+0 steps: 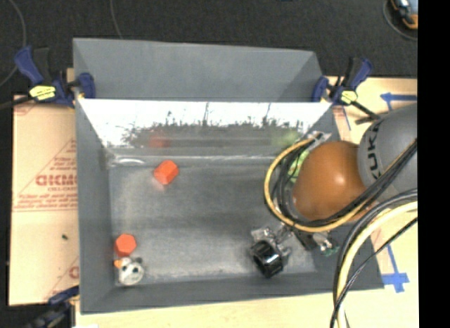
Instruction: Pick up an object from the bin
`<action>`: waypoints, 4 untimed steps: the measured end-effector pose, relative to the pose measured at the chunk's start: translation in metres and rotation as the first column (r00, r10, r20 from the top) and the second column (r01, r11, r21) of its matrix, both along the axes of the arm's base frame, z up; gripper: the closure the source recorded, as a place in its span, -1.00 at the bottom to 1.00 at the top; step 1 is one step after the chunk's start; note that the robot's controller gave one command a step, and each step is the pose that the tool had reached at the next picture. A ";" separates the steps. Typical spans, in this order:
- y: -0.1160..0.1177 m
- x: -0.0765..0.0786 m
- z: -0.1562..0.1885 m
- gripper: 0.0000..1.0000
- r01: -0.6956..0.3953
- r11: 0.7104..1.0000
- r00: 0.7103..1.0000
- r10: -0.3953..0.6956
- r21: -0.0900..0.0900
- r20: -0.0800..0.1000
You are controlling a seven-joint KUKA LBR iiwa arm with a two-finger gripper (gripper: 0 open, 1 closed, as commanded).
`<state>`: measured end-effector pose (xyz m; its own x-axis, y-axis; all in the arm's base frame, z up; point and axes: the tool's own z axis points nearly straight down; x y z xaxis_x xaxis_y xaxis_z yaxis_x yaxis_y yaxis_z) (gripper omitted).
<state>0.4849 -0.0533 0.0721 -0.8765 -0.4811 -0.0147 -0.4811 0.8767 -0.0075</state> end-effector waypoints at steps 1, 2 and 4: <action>0.000 0.000 0.000 1.00 -0.002 1.000 1.000 0.002 0.000 0.000; 0.000 -0.001 0.003 1.00 -0.002 1.000 1.000 0.002 0.000 -0.002; 0.000 -0.003 0.033 1.00 -0.002 1.000 1.000 0.002 0.000 -0.010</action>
Offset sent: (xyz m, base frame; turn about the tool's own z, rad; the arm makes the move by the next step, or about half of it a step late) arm -0.0002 -0.0001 0.0441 0.0000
